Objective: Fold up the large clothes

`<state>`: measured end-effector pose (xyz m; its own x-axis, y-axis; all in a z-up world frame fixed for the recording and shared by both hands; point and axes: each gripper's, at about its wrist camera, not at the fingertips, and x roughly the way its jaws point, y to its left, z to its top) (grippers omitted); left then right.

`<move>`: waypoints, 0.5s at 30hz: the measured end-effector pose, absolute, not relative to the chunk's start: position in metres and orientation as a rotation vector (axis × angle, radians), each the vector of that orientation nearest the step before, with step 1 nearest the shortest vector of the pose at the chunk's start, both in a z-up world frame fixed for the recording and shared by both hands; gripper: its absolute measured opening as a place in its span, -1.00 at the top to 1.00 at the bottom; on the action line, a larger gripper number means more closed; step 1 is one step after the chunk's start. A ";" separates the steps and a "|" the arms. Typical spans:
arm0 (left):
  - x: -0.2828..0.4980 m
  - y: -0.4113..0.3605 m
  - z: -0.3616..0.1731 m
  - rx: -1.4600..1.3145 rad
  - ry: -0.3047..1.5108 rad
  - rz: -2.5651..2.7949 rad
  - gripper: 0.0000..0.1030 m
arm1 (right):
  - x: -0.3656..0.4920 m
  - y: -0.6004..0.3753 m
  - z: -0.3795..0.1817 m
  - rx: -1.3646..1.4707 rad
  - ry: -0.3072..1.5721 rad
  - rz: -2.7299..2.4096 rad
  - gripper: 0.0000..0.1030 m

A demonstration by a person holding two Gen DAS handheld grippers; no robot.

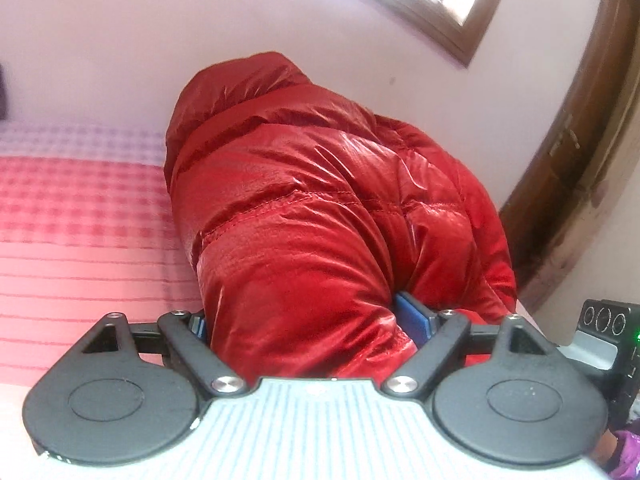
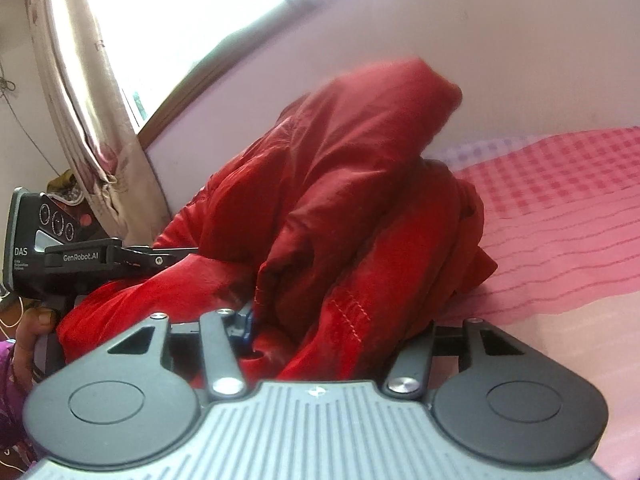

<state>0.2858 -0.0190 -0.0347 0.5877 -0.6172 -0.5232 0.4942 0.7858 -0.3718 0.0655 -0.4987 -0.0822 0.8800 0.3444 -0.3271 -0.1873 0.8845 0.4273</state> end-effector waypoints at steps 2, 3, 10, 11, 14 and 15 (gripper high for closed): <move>0.281 -0.008 -0.029 -0.198 0.672 -0.625 -0.62 | 0.070 -0.488 -0.080 0.398 0.407 0.301 -0.03; 0.279 -0.002 -0.027 -0.199 0.668 -0.613 -0.62 | 0.071 -0.484 -0.079 0.396 0.406 0.310 -0.03; 0.271 0.020 -0.021 -0.207 0.639 -0.523 -0.62 | 0.085 -0.443 -0.069 0.382 0.408 0.381 -0.03; 0.271 0.021 -0.021 -0.207 0.636 -0.510 -0.62 | 0.087 -0.436 -0.067 0.380 0.408 0.390 -0.02; 0.272 0.028 -0.021 -0.212 0.627 -0.470 -0.62 | 0.096 -0.413 -0.064 0.371 0.411 0.424 -0.03; 0.271 0.029 -0.020 -0.214 0.625 -0.455 -0.62 | 0.099 -0.405 -0.062 0.370 0.412 0.435 -0.03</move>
